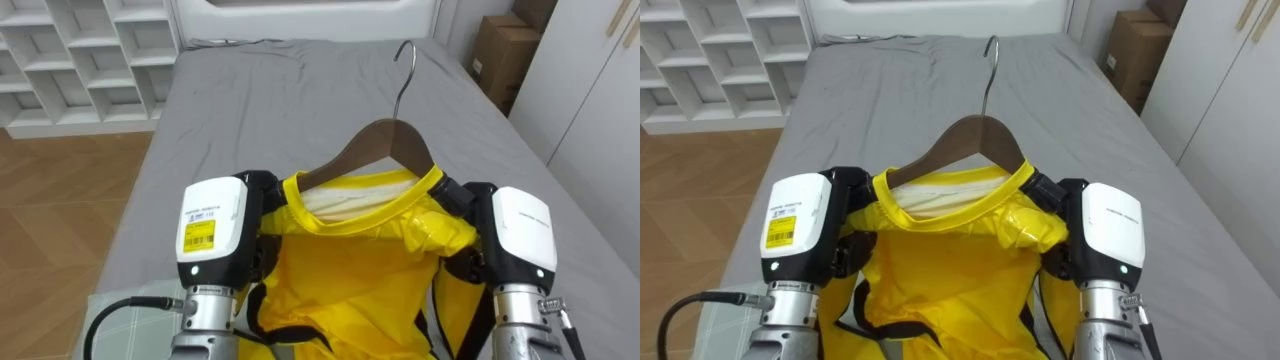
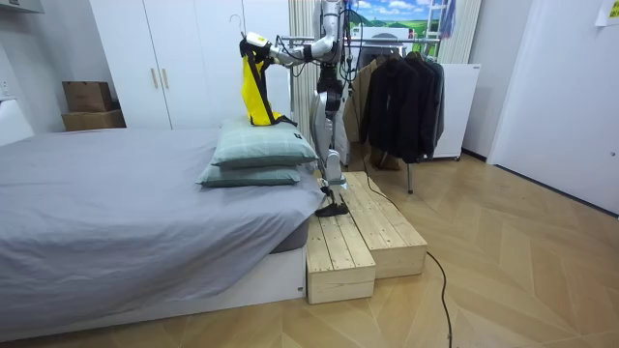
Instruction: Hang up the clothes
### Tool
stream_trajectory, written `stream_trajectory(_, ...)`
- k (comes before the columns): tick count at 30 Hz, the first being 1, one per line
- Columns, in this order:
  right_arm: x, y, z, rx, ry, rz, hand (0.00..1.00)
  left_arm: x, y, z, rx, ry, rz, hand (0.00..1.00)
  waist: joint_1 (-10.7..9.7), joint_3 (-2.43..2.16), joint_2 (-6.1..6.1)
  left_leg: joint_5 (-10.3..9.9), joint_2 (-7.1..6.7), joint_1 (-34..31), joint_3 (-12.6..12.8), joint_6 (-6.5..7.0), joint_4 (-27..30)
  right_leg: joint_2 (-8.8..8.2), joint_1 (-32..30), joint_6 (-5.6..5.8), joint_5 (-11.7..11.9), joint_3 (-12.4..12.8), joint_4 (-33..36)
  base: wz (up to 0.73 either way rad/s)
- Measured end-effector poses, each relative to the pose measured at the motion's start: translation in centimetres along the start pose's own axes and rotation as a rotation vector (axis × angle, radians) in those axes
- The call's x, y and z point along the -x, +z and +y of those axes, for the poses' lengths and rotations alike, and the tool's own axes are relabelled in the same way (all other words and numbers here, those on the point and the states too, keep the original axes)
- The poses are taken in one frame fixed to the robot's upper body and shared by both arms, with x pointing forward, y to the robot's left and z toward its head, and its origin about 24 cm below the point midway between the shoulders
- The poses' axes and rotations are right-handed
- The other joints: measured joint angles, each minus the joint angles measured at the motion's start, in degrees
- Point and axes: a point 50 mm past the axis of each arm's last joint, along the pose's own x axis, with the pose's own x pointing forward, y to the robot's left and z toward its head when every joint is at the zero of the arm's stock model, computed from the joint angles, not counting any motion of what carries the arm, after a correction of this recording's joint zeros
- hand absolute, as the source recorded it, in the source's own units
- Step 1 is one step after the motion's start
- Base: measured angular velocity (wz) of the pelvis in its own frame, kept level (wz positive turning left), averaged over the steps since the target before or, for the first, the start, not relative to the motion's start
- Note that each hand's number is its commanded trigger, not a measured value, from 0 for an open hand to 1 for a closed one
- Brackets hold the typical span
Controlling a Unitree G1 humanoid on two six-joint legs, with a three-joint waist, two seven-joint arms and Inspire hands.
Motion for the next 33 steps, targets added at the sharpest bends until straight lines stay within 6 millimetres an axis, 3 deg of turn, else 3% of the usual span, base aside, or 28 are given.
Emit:
stream_trajectory(13, -0.1, -0.1, 0.0, -0.006, 0.012, 0.011, 1.0, 0.1, 0.0, 0.0, -0.003, -0.003, 0.001, 1.0, 0.3, 0.07, -0.14, 0.0, 0.09, -0.1, 0.0, 0.05, 0.0, 0.04, -0.1, 0.0, 0.1, -0.3, 0.1, 0.0)
stream_trajectory(15, 0.0, -0.1, 0.0, -0.006, 0.013, 0.011, 1.0, 0.1, 0.0, 0.0, -0.003, -0.003, 0.001, 0.67, 0.3, 0.07, -0.14, 0.0, 0.1, -0.1, 0.0, 0.05, -0.1, 0.03, -0.1, 0.0, 0.1, -0.3, 0.1, 0.0)
stream_trajectory(16, 0.0, -0.1, 0.0, -0.006, 0.013, 0.011, 1.0, 0.1, 0.0, 0.0, -0.003, -0.003, 0.001, 0.1, 0.3, 0.07, -0.13, 0.0, 0.12, -0.1, 0.0, 0.05, -0.1, 0.04, -0.1, 0.0, 0.1, -0.3, 0.1, 0.0)
stream_trajectory(17, 0.0, -0.1, 0.0, -0.006, 0.013, 0.011, 1.0, 0.1, 0.0, 0.0, -0.003, -0.003, 0.001, 0.0, 0.3, 0.07, -0.13, 0.0, 0.12, -0.1, 0.0, 0.05, -0.1, 0.04, -0.1, 0.0, 0.1, -0.4, 0.1, 0.0)
stream_trajectory(33, 0.7, -1.0, 1.9, -0.003, 0.175, 0.069, 1.0, 0.8, 1.3, -1.2, 0.148, -0.088, 0.026, 0.0, 0.4, 0.07, 0.1, -0.1, 0.1, 0.9, 0.2, 0.14, -0.2, 0.07, 0.8, 0.02, 0.0, -0.1, 0.1, 0.0)
